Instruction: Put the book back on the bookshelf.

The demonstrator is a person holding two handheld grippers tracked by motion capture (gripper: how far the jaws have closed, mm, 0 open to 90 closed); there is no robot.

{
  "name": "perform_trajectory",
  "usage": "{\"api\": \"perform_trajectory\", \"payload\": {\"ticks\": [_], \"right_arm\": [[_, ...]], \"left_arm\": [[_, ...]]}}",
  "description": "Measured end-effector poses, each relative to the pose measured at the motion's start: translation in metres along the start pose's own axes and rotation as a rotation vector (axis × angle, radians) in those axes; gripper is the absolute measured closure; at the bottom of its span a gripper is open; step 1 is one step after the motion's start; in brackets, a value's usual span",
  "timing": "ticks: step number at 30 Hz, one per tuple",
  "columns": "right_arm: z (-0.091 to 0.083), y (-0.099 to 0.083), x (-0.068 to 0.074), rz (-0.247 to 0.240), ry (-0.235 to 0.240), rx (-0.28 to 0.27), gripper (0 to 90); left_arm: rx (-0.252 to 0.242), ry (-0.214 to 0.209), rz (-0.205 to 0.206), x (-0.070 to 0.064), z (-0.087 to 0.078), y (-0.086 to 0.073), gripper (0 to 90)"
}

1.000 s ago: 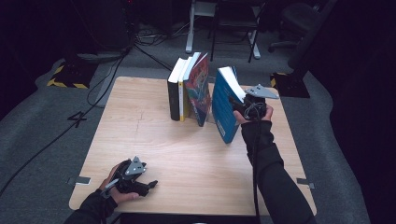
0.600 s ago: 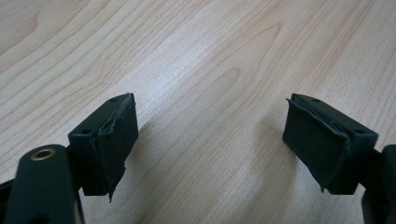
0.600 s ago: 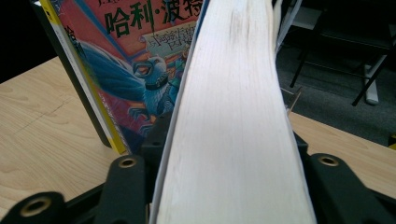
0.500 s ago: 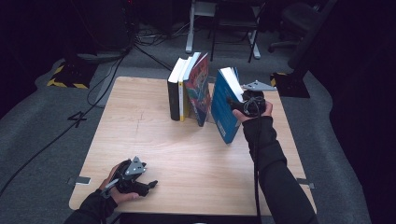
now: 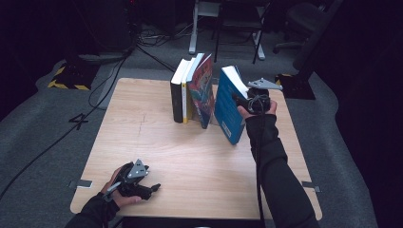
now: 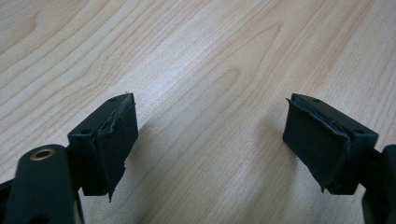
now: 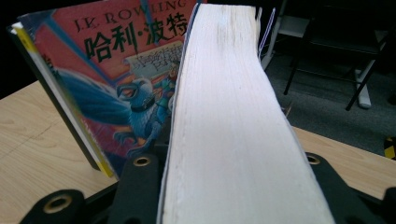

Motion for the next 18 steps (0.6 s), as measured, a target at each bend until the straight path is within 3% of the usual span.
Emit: {"api": "perform_trajectory", "payload": {"ticks": [5, 8, 18], "right_arm": [[0.008, 0.016, -0.001, 0.025, -0.010, -0.002, 61.0], [0.013, 0.028, 0.003, 0.024, -0.038, -0.001, 61.0], [0.037, 0.054, 0.003, 0.088, -0.134, -0.018, 60.9]], "left_arm": [[0.000, 0.000, 0.000, 0.000, 0.000, 0.000, 17.9], [0.002, -0.004, 0.001, 0.000, 0.000, 0.000, 18.0], [0.007, -0.018, 0.019, -0.002, 0.000, 0.000, 18.1]]}}
Point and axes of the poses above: each handheld gripper's, and its own axes: z roughly forward along the jaws, y roughly out of its top, x roughly to its left, the point moved 3 cm from there along z, roughly forward along the jaws, and after that the axes turned 15 degrees about -y, right-handed, at the moved point
